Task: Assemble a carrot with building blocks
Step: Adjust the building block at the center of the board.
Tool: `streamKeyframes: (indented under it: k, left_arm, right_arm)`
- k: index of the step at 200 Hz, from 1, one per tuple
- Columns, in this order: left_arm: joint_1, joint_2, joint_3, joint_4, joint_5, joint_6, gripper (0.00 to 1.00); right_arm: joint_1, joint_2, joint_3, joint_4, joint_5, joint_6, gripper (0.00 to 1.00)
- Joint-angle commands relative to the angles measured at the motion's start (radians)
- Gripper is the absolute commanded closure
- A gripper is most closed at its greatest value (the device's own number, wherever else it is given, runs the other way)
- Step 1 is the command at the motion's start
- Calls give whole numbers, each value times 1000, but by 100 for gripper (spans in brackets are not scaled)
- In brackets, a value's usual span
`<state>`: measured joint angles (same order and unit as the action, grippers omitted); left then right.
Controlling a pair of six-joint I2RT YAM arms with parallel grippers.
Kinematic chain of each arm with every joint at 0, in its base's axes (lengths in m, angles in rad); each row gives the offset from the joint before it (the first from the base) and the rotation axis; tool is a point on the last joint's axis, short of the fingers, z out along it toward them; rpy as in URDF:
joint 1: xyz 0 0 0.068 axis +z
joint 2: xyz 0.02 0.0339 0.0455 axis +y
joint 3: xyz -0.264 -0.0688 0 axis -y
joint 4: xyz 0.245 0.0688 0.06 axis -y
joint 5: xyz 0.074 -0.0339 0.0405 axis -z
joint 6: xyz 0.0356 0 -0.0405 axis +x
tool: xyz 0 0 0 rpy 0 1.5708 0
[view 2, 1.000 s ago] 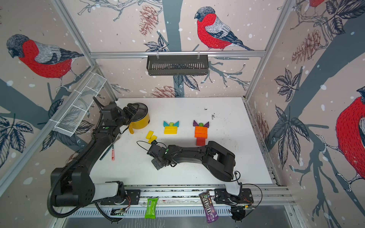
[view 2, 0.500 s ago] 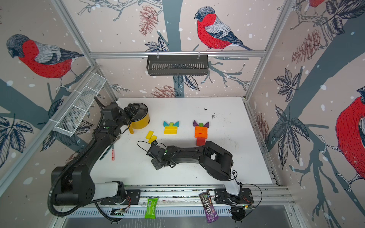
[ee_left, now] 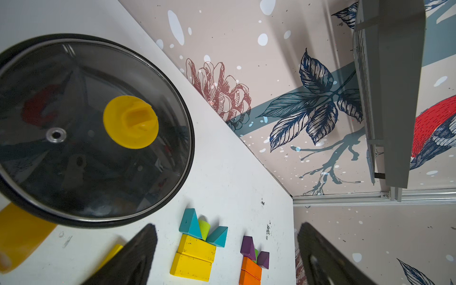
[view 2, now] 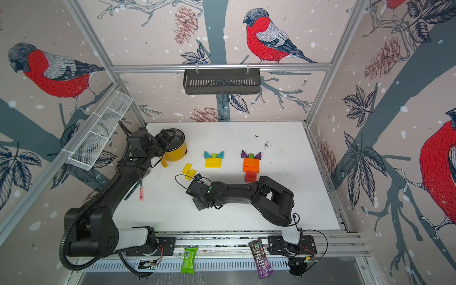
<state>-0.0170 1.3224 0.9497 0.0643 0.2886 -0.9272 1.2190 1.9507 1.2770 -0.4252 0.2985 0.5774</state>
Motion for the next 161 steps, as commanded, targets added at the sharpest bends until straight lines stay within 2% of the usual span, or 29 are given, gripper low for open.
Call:
streamKeyframes:
  k: [1, 46, 107, 161]
  left_arm:
    - [-3, 3, 4, 27, 6, -2, 10]
    - [-10, 6, 4, 26, 4, -1, 10]
    - [-20, 8, 4, 27, 4, 2, 10]
    - [-25, 12, 5, 25, 3, 4, 10]
  right_arm:
    - [-3, -20, -17, 9, 12, 28, 1]
    - [-9, -53, -66, -4, 10, 2, 1]
    - [-95, -66, -96, -26, 48, -38, 1]
    - [-64, -82, -66, -30, 17, -76, 1]
